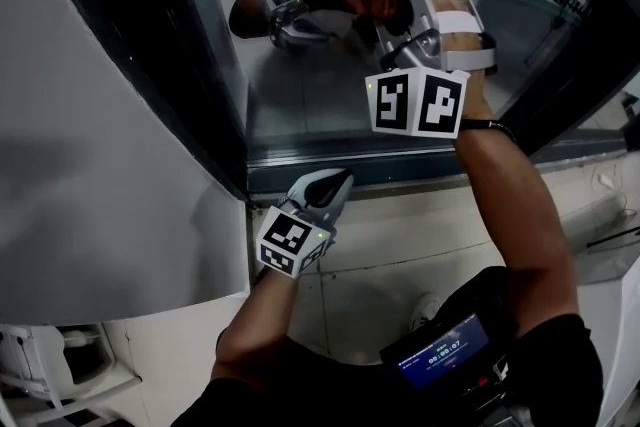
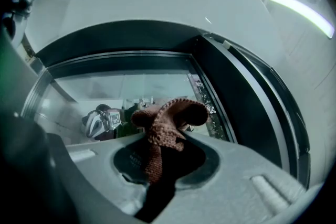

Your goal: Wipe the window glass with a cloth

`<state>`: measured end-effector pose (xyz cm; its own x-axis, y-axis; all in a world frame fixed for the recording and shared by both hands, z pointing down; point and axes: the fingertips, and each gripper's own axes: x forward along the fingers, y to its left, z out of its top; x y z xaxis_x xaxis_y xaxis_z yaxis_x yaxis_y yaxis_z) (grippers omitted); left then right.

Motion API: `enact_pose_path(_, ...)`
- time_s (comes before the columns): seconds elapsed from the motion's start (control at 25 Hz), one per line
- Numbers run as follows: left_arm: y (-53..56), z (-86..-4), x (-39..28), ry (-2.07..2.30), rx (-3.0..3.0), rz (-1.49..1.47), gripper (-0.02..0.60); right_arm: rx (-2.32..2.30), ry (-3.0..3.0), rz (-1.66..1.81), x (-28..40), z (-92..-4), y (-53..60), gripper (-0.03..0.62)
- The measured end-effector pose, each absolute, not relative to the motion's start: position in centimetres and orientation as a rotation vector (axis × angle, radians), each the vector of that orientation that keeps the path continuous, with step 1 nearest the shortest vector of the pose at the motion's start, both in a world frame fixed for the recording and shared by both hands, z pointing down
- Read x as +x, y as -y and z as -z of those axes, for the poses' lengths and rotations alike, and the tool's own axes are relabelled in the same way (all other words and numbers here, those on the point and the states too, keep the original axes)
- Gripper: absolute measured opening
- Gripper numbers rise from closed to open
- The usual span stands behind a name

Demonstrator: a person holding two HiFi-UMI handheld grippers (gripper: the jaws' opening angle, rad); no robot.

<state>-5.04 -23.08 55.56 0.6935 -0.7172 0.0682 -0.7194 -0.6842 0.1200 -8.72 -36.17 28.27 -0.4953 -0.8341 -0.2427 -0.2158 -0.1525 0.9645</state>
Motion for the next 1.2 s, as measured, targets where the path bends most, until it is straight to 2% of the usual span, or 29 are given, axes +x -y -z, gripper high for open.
enact_pose_path(1.2, 24.0, -56.6, -6.7, 1.219, 2.702, 0.002, 0.017, 0.97, 1.715, 1.537, -9.5, -44.7, 35.9, 0.046)
